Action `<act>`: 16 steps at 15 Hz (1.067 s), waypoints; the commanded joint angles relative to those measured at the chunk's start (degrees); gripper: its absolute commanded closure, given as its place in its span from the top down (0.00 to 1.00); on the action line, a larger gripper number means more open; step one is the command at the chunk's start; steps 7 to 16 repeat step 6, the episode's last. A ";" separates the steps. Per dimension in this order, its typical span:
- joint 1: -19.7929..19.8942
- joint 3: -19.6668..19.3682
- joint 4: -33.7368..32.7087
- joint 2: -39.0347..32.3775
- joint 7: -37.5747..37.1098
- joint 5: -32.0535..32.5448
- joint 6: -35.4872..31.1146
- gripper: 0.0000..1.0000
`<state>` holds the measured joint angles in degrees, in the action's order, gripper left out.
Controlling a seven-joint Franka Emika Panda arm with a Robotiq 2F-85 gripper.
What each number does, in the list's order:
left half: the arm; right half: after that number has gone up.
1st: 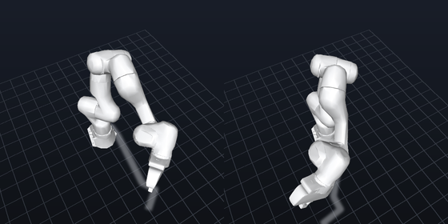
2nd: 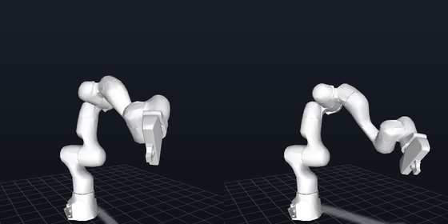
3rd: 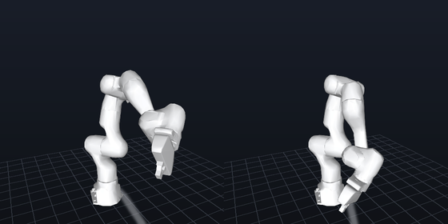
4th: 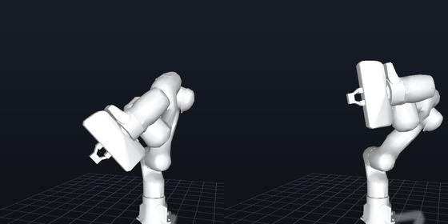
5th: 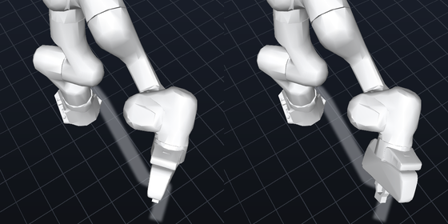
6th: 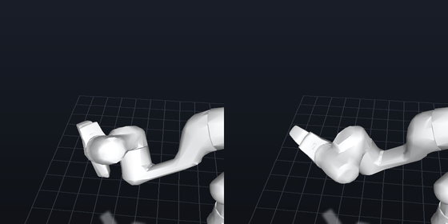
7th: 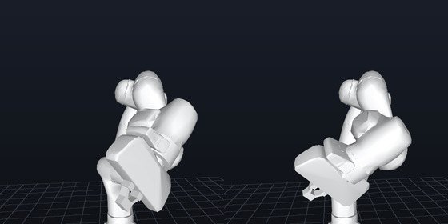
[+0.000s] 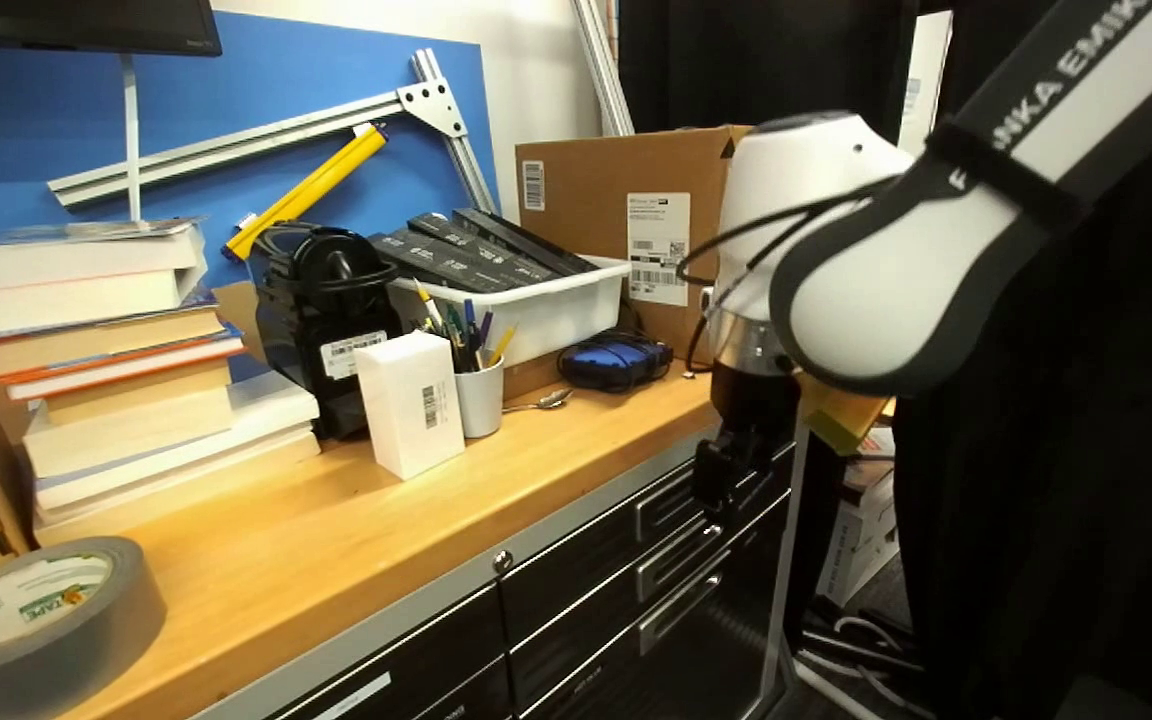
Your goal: Put the Lego in the open drawer and then close the drawer
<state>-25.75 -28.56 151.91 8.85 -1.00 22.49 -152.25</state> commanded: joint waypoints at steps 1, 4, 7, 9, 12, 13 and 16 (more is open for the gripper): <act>10.87 13.19 -5.06 9.12 8.43 -10.34 13.47 1.00; 16.30 18.91 -6.36 8.38 7.97 -13.62 13.69 1.00; 18.17 21.12 -7.36 9.61 8.01 -14.34 15.31 1.00; 18.17 21.12 -7.36 9.61 8.01 -14.34 15.31 1.00; 18.17 21.12 -7.36 9.61 8.01 -14.34 15.31 1.00; 18.17 21.12 -7.36 9.61 8.01 -14.34 15.31 1.00; 18.17 21.12 -7.36 9.61 8.01 -14.34 15.31 1.00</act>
